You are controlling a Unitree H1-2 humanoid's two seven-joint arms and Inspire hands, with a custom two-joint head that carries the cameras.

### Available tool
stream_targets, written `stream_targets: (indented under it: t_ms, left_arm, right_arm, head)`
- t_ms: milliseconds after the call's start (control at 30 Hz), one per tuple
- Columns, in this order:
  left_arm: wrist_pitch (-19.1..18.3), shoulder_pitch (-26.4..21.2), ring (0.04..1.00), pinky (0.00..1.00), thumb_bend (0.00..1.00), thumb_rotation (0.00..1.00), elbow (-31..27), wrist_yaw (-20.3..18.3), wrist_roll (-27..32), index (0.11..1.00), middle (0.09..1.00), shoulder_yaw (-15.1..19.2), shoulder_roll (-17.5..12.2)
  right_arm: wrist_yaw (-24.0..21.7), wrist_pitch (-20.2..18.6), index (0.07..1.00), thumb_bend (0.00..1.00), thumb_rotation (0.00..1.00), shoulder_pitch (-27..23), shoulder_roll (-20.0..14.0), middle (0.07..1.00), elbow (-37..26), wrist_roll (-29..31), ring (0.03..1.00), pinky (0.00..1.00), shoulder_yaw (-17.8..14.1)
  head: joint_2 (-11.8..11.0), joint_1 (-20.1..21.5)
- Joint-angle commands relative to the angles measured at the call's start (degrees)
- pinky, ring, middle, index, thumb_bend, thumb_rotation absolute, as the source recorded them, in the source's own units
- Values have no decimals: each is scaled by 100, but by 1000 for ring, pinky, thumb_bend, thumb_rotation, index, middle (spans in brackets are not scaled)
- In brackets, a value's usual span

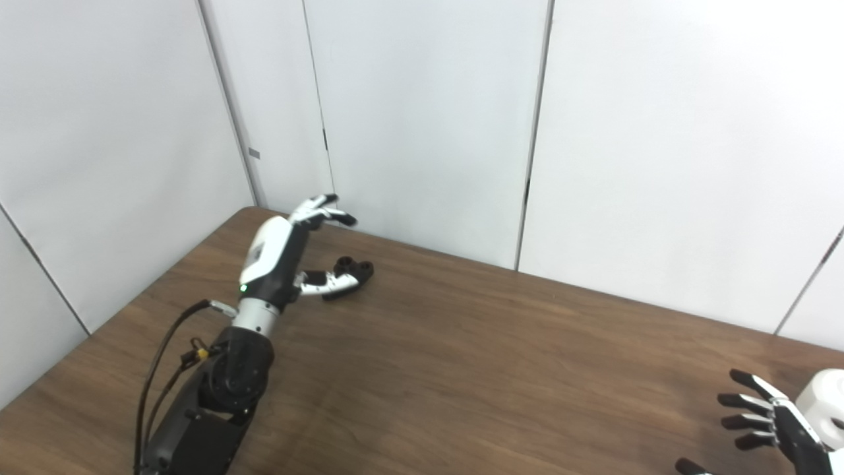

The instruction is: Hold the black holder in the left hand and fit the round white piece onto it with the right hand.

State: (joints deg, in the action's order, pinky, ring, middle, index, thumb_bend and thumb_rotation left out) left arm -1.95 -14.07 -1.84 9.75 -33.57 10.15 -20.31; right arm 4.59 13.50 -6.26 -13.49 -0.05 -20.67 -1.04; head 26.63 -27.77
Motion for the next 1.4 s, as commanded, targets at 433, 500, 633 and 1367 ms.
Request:
stream_targets:
  t_ms: [433, 500, 633, 1367]
  left_arm:
    - [-1098, -669, 1000, 998, 1000, 248, 769, 519, -871, 739, 1000, -296, -419]
    - [-1215, -707, 1000, 988, 1000, 276, 859, 470, -877, 740, 1000, -384, -465]
    - [-1507, -805, 1000, 981, 1000, 309, 1054, 300, -924, 733, 1000, -577, -552]
    - [-1777, -1126, 1000, 1000, 1000, 353, 2047, 173, -704, 737, 1000, -1081, -723]
  right_arm:
    - [14, 58, 804, 615, 0, -141, -138, 698, -289, 16, 609, 497, -63]
    - [6, 61, 805, 615, 0, -134, -143, 699, -310, 21, 609, 497, -64]
    - [8, 112, 805, 611, 0, -133, -176, 697, -302, 26, 607, 490, -73]
    - [-2, 73, 801, 570, 15, -46, -226, 689, -405, -7, 597, 485, -91]
  head:
    - [57, 15]
    - [65, 15]
    - [94, 37]
    - [164, 74]
